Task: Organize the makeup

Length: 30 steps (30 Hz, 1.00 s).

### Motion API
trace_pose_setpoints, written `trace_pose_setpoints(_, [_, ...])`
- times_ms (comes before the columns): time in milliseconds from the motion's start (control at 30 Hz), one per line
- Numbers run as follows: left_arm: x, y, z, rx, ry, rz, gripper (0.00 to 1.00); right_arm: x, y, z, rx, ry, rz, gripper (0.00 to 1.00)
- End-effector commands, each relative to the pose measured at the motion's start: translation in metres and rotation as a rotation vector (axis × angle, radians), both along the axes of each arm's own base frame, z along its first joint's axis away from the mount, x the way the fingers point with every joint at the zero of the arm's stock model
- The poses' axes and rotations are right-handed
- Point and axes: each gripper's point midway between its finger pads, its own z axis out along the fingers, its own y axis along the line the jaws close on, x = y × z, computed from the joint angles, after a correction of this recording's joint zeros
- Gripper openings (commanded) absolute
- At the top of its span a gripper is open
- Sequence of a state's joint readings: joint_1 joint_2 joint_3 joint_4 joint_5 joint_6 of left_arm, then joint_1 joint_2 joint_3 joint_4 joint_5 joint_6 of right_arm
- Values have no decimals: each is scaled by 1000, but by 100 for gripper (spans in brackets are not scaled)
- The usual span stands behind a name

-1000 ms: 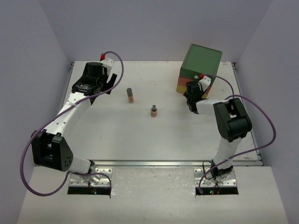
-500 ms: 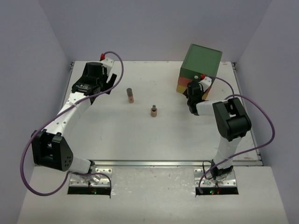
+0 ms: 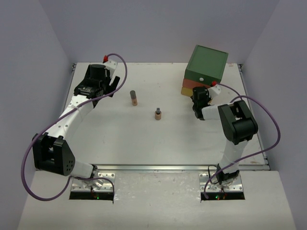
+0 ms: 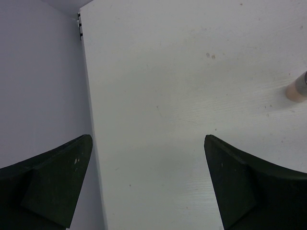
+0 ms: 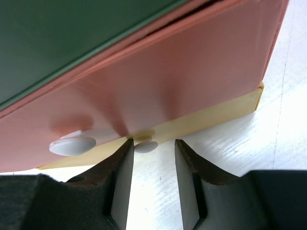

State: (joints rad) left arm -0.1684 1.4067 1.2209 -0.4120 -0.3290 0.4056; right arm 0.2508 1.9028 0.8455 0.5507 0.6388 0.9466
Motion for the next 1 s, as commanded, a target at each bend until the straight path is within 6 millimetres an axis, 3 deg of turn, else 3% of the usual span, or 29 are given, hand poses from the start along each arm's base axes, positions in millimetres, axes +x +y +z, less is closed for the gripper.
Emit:
trace_pose_setpoints(0, [4, 7, 18, 0, -70, 21, 100, 7, -5, 2, 14, -21, -44, 40])
trace_pose_setpoints(167, [3, 8, 17, 5, -68, 23, 100, 7, -5, -4, 19, 14, -45, 38])
trace_pose_setpoints(433, [2, 10, 17, 10, -67, 24, 100, 10, -13, -3, 5, 19, -49, 24])
trace_pose_setpoints(733, [2, 11, 20, 6, -74, 29, 100, 6, -10, -7, 36, 30, -19, 0])
trace_pose_setpoints(967, [4, 11, 19, 2, -74, 29, 100, -7, 2, -9, 71, 76, 44, 0])
